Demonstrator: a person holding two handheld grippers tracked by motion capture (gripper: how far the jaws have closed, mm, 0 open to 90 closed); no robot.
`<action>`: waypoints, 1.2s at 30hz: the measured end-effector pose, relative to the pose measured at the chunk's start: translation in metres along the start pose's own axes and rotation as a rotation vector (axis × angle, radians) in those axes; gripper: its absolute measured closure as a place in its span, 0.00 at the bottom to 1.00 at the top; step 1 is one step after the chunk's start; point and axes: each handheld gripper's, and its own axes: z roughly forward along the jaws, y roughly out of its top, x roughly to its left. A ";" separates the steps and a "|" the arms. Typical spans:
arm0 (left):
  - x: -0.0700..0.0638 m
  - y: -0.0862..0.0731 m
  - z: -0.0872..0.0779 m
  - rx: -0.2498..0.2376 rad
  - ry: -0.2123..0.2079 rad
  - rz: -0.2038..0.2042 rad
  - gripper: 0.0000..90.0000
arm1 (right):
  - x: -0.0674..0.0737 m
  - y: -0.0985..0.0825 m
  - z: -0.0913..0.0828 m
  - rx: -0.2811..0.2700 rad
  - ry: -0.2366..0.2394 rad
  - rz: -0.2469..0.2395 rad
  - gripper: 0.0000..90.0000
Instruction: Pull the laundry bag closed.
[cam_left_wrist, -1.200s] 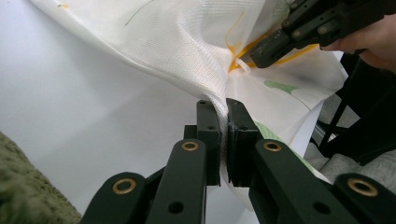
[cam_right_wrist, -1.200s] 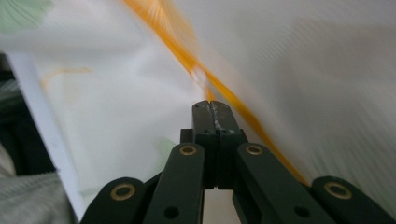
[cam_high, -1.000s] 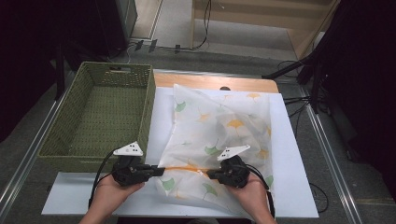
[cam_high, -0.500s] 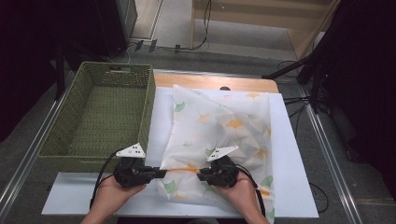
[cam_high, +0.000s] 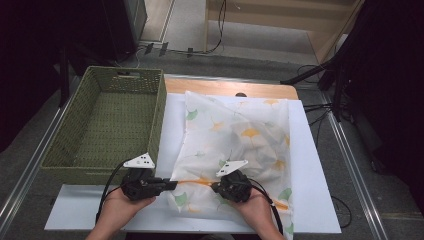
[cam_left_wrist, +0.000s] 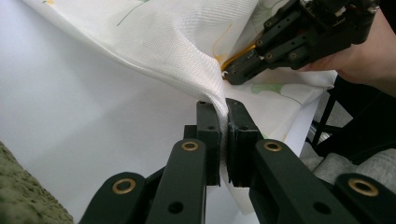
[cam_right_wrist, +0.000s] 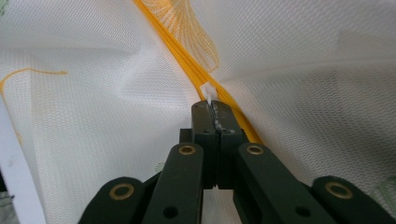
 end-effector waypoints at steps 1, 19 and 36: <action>0.000 0.000 0.000 -0.002 0.003 0.000 0.96 | 0.000 0.000 -0.001 0.004 0.009 0.001 1.00; 0.001 0.000 -0.003 -0.010 0.018 0.000 0.96 | -0.015 -0.011 -0.041 -0.032 0.020 0.052 1.00; 0.001 -0.001 -0.001 0.000 0.018 0.006 0.96 | -0.040 -0.048 -0.083 -0.059 -0.084 0.177 1.00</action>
